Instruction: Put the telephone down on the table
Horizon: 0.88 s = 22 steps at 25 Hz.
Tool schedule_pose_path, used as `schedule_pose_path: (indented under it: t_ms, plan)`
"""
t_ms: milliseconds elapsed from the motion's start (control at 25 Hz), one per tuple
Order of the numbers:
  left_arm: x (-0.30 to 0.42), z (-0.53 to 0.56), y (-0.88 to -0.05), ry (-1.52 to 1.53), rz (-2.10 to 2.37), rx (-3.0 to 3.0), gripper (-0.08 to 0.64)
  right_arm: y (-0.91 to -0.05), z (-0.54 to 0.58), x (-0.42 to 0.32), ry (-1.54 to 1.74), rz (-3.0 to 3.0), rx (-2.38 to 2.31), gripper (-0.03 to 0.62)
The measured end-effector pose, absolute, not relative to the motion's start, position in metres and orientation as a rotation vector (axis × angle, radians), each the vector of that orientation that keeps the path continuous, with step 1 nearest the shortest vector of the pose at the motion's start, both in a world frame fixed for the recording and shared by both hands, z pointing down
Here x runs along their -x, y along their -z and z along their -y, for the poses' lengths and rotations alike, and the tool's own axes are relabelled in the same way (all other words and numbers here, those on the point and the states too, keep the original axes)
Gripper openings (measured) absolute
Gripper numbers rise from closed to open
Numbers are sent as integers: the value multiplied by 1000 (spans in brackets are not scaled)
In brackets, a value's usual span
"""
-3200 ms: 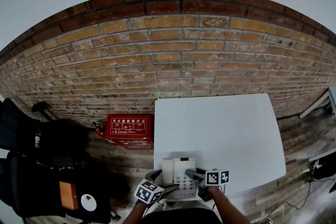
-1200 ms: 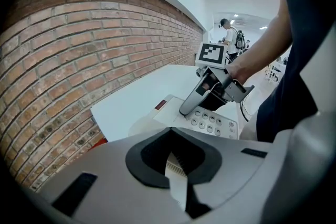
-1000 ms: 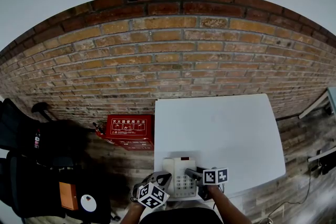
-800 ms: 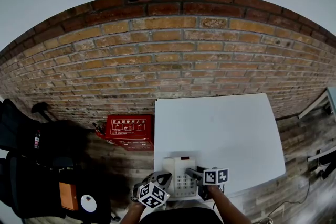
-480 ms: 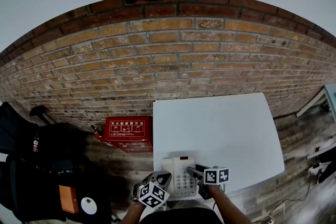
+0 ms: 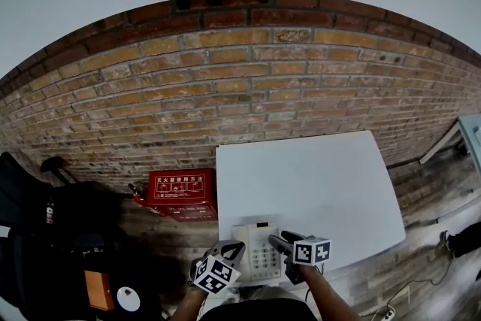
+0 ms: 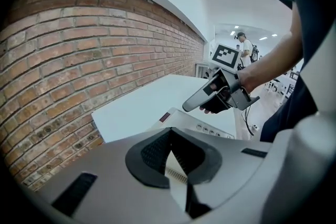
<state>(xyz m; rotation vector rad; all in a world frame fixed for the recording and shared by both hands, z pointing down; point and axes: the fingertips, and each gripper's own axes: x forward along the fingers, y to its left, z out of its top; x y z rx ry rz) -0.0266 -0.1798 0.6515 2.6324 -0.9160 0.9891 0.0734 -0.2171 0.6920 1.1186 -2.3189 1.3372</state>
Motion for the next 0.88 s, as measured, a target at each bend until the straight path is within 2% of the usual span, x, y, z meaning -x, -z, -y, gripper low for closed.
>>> schedule_pose_path:
  t_ms: [560,680,880]
  plan:
    - [24,175,-608,-865,916,-2733,8,-624,204,-65,-1133,2486,-1204,221]
    - [24,171,-596,-852,907,-2752,8,-607,196,-61,-1015,2520,-1197,194]
    - [32,170,-572,-773,939,-2776,8,-577,181,-51,-790,2567,-1196,110]
